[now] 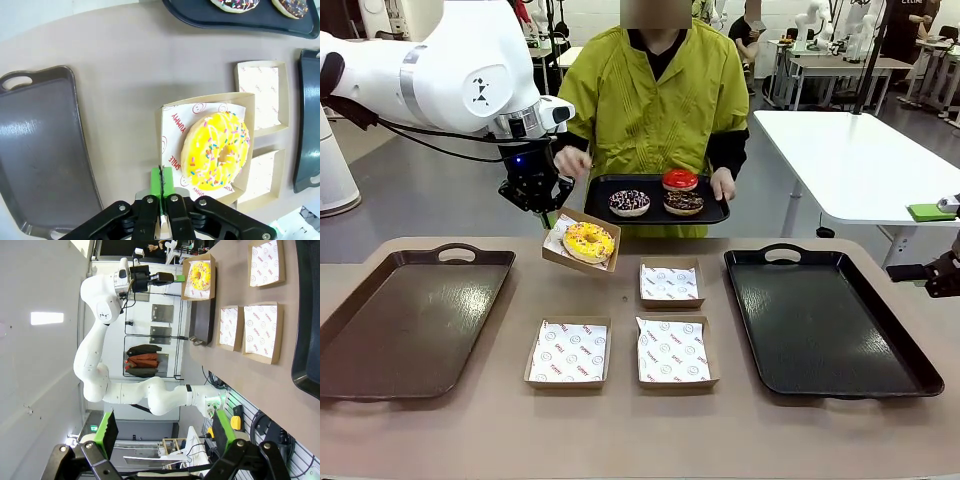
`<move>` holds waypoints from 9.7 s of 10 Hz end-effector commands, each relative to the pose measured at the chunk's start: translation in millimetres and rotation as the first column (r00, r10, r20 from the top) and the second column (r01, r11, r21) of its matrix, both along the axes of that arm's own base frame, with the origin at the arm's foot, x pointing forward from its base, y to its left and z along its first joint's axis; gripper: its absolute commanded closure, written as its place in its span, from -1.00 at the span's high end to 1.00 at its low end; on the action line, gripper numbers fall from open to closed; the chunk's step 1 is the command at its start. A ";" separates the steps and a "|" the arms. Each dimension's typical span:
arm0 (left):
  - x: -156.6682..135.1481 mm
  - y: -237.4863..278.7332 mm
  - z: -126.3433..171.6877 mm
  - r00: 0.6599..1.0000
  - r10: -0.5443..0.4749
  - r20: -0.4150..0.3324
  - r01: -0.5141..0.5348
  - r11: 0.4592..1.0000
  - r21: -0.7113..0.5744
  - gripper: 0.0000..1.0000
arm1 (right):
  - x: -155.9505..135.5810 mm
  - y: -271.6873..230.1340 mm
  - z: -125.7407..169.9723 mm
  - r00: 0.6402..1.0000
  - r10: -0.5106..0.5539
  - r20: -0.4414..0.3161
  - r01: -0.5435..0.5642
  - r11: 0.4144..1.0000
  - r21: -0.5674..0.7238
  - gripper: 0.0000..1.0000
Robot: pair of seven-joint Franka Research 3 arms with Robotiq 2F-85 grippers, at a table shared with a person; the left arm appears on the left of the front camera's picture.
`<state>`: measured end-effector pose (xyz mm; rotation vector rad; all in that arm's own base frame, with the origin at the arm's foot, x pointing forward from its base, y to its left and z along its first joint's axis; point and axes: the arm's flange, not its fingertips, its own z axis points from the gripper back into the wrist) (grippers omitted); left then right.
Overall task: Individually package the donuts and arrange them on the tray.
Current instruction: Place the picked Paper togo box on the Handle tray while simultaneously picking up another Paper togo box from the table with the other hand.
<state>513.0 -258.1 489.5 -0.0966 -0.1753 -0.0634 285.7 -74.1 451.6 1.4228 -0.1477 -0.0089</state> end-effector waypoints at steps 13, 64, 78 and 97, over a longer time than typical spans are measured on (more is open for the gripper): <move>-14.4 75.7 26.2 0.998 0.062 0.026 -0.064 0.993 0.098 -0.98 | 56.5 57.5 47.4 0.997 -0.069 -0.029 0.057 0.953 -0.297 1.00; 61.0 247.9 -106.5 0.997 0.048 -0.062 -0.049 0.999 -0.012 0.10 | 255.9 329.4 -127.7 0.999 -0.031 0.040 0.047 0.293 -0.955 -0.18; 29.8 272.0 -77.9 0.987 0.114 -0.117 -0.138 0.964 -0.227 1.00 | 227.4 339.7 -76.1 0.999 -0.029 0.028 0.037 0.355 -0.934 -1.00; -110.8 465.6 -70.9 0.931 0.229 -0.285 -0.354 0.374 -0.857 1.00 | 243.9 298.6 54.0 0.994 -0.106 -0.003 0.025 0.263 -0.964 -1.00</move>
